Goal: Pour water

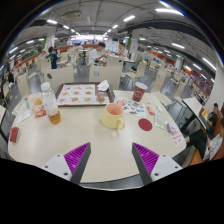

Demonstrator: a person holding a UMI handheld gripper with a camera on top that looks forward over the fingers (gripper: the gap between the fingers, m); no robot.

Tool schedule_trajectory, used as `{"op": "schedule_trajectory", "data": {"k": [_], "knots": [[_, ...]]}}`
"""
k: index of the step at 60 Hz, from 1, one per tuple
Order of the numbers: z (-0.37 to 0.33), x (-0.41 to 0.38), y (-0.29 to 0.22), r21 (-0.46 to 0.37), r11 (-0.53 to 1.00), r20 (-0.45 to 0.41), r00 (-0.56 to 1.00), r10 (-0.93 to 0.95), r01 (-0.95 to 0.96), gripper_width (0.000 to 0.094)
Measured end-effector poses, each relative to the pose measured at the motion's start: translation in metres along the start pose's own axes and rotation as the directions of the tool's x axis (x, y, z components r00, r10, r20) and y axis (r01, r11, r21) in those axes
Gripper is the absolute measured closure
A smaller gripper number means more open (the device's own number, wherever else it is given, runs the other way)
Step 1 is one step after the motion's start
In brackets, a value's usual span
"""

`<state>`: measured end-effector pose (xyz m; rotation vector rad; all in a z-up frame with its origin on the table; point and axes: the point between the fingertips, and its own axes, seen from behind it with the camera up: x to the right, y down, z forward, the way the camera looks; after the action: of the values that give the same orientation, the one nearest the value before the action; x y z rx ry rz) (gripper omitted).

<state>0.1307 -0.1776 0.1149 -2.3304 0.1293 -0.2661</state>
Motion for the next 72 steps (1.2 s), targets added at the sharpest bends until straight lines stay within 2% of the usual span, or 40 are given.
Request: {"op": "schedule_trajectory", "data": {"k": [11, 19, 25, 34, 42, 50, 60, 68, 70, 72], "knots": [[-0.028, 0.001, -0.011, 0.011, 0.999, -0.042, 0.998, 0.039, -0.039, 0.0092], [-0.031, -0.012, -0.013, 0.018, 1.000, -0.028, 1.000, 0.014, -0.014, 0.0086], [-0.030, -0.044, -0.011, 0.024, 1.000, 0.017, 1.000, -0.003, 0.002, 0.0087], [-0.024, -0.122, -0.007, 0.040, 0.999, 0.136, 0.991, -0.019, 0.014, 0.0087], [-0.011, -0.200, -0.017, 0.097, 0.995, 0.242, 0.970, -0.037, 0.014, 0.0087], [0.022, -0.256, -0.043, 0.161, 0.987, 0.293, 0.955, -0.033, -0.015, 0.0087], [0.078, -0.284, -0.095, 0.277, 0.959, 0.277, 0.961, -0.027, -0.053, 0.0085], [0.124, -0.291, -0.116, 0.323, 0.944, 0.251, 0.968, -0.022, -0.062, 0.0094], [0.131, -0.293, -0.119, 0.334, 0.940, 0.248, 0.968, -0.022, -0.064, 0.0124], [0.137, -0.296, -0.120, 0.338, 0.939, 0.248, 0.968, -0.026, -0.061, 0.0201]]}}
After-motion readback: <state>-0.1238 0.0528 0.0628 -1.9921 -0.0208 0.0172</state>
